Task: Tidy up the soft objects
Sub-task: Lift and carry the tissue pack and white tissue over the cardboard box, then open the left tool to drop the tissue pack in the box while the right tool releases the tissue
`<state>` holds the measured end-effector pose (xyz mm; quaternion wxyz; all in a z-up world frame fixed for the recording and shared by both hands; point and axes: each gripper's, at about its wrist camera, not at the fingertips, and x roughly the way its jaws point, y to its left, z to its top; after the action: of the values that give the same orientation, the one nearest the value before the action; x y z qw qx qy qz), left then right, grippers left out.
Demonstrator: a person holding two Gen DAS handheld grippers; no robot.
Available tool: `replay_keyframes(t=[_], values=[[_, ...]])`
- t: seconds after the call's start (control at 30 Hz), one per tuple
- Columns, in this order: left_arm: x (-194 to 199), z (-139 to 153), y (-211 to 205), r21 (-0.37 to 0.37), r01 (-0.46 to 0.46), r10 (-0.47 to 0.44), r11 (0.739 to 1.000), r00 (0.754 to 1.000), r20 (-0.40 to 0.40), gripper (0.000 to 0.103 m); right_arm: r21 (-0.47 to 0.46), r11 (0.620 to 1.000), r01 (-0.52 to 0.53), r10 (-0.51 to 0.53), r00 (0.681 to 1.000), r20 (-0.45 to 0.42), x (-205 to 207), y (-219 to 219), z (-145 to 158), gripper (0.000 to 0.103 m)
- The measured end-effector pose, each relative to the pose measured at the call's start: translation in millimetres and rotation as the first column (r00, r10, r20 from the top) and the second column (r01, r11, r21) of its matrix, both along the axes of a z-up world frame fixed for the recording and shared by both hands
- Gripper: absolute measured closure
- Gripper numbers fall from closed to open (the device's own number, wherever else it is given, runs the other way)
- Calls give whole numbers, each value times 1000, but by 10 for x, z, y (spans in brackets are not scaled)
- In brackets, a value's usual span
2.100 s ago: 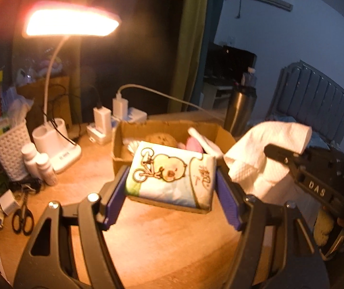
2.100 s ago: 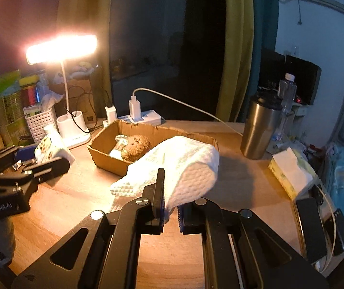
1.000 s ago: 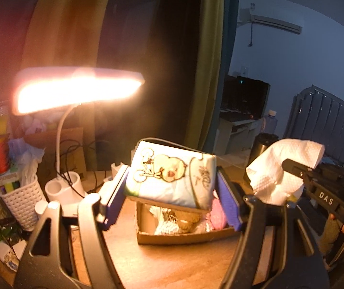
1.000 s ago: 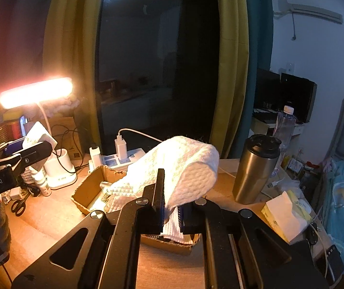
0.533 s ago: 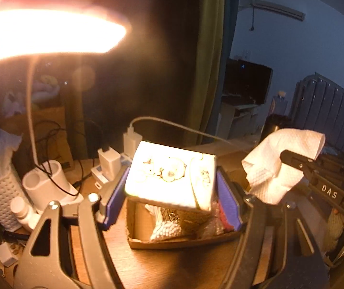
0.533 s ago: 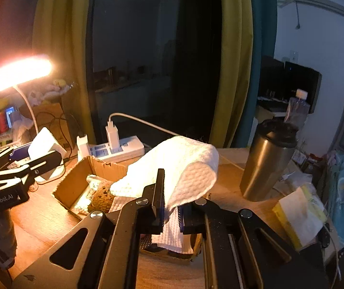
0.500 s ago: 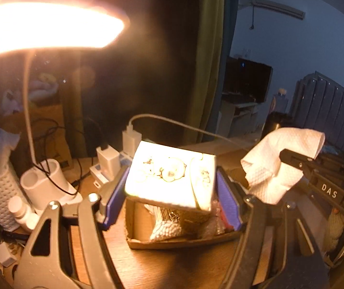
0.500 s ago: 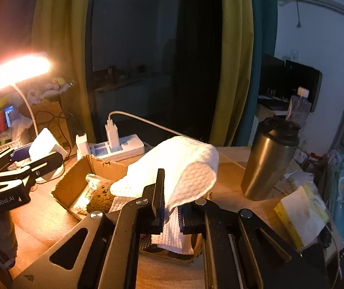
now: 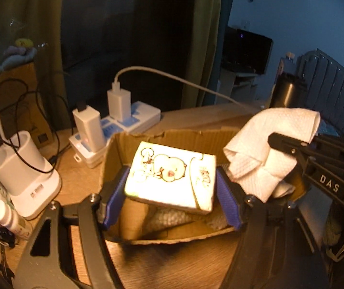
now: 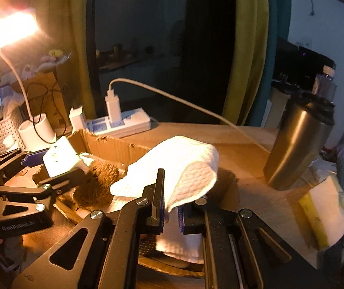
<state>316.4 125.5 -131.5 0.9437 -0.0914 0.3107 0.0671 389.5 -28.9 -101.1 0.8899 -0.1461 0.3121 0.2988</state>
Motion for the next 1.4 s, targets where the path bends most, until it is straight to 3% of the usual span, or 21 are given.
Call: replay_keyframes(t=[0.33, 0.87, 0.9, 1.03, 1.13, 1.4], values=[[107, -139, 70, 1, -32, 32, 999, 996, -82, 32, -40, 997, -71, 68, 996, -55, -27, 346, -228, 94], [32, -45, 115, -18, -64, 63, 998, 995, -78, 32, -58, 993, -104, 94, 985, -144, 52, 523, -369, 93], [23, -35, 121, -18, -69, 67, 997, 995, -77, 31, -57, 993, -105, 96, 985, -144, 47, 519, -357, 91], [-28, 12, 153, -29, -78, 76, 997, 995, -63, 28, -55, 995, -84, 77, 989, -130, 38, 467, -288, 64], [-55, 50, 156, -28, -79, 78, 996, 996, -53, 28, -47, 996, -81, 74, 989, -126, 18, 436, -236, 58], [-171, 203, 143, -20, -79, 79, 997, 997, -10, 28, -46, 998, -47, 44, 996, -78, -75, 361, -88, 53]])
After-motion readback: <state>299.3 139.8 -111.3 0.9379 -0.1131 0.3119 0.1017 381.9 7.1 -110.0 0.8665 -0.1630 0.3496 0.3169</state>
